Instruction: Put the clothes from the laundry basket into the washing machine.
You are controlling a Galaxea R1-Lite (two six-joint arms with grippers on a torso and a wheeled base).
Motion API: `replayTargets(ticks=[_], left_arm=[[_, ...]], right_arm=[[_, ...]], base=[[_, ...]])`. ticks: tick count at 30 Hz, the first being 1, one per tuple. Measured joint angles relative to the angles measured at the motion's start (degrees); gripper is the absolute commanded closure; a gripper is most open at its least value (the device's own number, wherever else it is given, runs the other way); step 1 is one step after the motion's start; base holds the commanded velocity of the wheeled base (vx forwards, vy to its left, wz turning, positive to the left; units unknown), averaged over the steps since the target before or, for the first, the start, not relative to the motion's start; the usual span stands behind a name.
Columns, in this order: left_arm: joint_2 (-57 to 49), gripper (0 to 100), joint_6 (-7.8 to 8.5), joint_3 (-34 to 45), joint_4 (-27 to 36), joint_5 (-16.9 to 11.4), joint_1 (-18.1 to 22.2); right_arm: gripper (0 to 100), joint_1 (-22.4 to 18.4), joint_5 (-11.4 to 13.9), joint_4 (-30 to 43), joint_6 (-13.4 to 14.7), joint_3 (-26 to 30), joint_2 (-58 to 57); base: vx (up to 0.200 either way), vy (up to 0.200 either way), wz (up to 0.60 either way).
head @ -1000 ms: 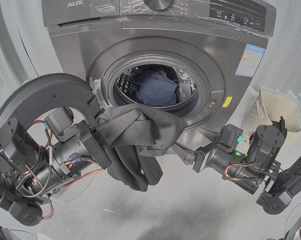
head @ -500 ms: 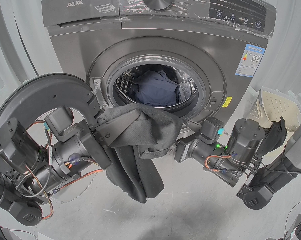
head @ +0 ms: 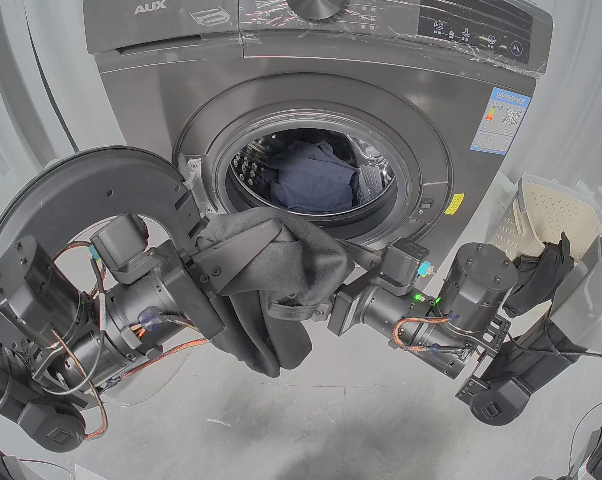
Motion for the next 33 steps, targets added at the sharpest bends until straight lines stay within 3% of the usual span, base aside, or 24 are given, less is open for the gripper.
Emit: replayTargets(ticks=[7,10,11,22,33], left_arm=[[0.0,100,0.02,0.0,0.1,0.1,0.1],[0.0,100,0.02,0.0,0.1,0.1,0.4],[0.0,100,0.02,0.0,0.1,0.1,0.4],[0.6,100,0.02,-0.6,0.0,0.1,1.5],[2.6,100,-0.11,-1.6,0.0,0.1,2.9]], right_arm=[[0,1.6,3.5,-2.5,0.2,-0.6,1.2],[0,2.0,3.8,-2.8,0.3,-1.0,1.6],[100,2.0,3.8,-2.8,0.4,-1.1,1.8],[100,1.6,3.4,-2.9,-0.1,-1.4,1.2],[100,1.3,3.2,-2.1,-1.1,7.8,-5.9]], base=[[0.0,0.0,0.0],[0.0,0.0,0.0],[0.0,0.0,0.0],[0.0,0.0,0.0],[0.0,0.0,0.0]])
